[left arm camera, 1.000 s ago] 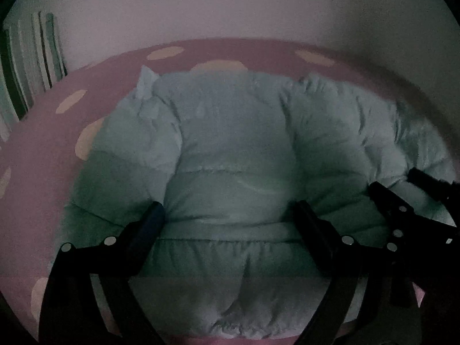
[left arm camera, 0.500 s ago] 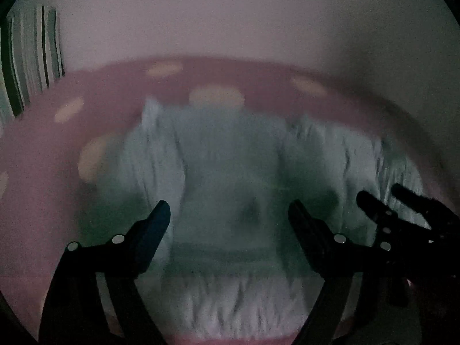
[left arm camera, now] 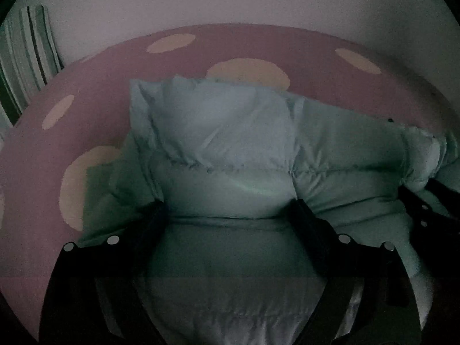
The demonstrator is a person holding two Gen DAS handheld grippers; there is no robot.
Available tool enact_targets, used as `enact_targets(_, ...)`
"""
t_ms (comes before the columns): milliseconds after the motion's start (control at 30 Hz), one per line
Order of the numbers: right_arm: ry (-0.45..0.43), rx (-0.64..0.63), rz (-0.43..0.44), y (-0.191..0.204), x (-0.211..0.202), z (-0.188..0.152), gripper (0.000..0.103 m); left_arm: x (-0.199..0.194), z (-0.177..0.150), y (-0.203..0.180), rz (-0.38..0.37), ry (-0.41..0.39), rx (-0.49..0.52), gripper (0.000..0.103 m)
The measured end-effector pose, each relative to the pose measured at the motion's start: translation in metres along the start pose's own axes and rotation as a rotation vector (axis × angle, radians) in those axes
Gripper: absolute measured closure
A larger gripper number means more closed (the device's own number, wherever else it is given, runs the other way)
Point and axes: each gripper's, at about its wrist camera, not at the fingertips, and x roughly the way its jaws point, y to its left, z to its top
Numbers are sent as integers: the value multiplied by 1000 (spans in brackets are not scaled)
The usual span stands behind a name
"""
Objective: Fold large clothes
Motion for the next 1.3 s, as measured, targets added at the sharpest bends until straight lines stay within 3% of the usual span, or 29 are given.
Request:
enact_targets(167,-14,10,-5,1,0,-3,27,8,-6,2,-13,-1,-1,12)
enact_targets(433,-106,-1,-19,-8,-48,-6,26,-33,-6,8,-13,-28,-6,12)
enact_targets(567,-156,17,-36,-34,-88,-20,26,-61,-20,31,-4,-63,-39,12)
enact_targets(767,-124,105,-66,-92,-111,-48,26,-92,-51,82,30,-92,-155,8)
enact_targets(933,-65,170,-73,-124,-105,-71,26,-94,-77,116,-64,-41,-272,8)
enact_targets(1167,5,267,11,-147,-81,-84,21,-72,-90,105,-231,45,-284,8)
enact_targets(1300,31,283,53,-150,-69,-88,20,-65,-89,100,-227,14,-300,9)
